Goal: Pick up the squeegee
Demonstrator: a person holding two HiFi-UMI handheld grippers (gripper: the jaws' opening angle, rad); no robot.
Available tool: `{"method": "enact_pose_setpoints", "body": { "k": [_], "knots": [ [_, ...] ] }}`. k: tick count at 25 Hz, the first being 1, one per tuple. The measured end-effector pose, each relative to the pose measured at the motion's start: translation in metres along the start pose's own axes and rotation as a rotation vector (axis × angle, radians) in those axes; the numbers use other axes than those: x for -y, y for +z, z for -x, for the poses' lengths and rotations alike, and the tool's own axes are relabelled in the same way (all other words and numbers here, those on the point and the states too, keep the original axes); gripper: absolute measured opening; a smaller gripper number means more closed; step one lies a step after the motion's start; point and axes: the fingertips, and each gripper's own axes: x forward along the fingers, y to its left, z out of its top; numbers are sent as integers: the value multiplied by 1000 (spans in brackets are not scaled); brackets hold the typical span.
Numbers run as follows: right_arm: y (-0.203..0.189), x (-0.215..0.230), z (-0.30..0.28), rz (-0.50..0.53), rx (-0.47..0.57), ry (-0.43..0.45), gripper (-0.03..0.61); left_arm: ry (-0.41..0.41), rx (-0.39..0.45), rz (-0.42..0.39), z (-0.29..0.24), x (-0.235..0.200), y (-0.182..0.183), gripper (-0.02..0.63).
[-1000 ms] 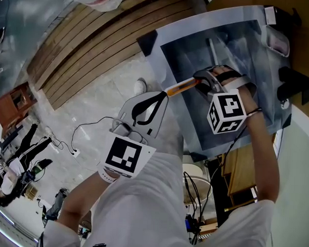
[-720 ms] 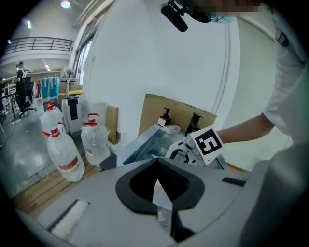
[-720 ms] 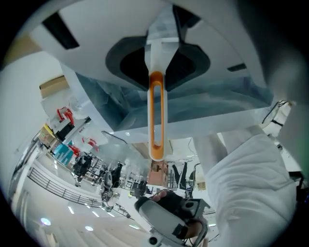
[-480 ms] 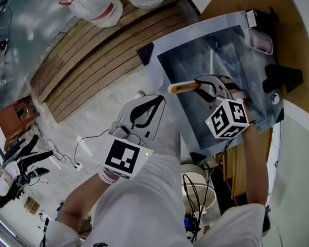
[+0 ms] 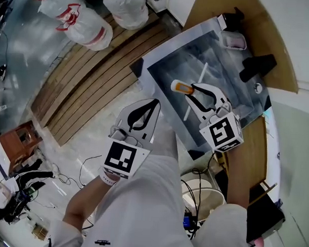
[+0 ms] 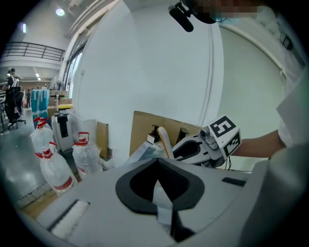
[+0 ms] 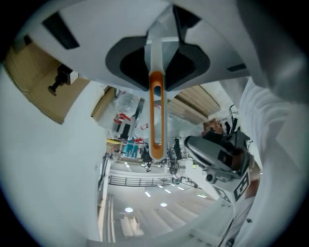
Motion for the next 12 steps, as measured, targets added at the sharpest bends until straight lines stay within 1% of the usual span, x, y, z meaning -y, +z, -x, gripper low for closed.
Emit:
{"method": "enact_pose_setpoints", "body": {
  "k": [2, 6, 9, 12],
  "knots": [
    [12, -1, 14, -47, 35, -54, 104, -12, 19, -19, 5, 4, 10, 5],
    [35, -5, 46, -115, 74, -173, 104, -40, 57, -45, 17, 11, 28, 5],
    [51, -4, 71, -176, 114, -283, 104, -63, 78, -54, 26, 14, 38, 5],
    [68, -4, 100, -246, 158, -414, 104, -88, 108, -55, 35, 17, 50, 5]
  ]
}}
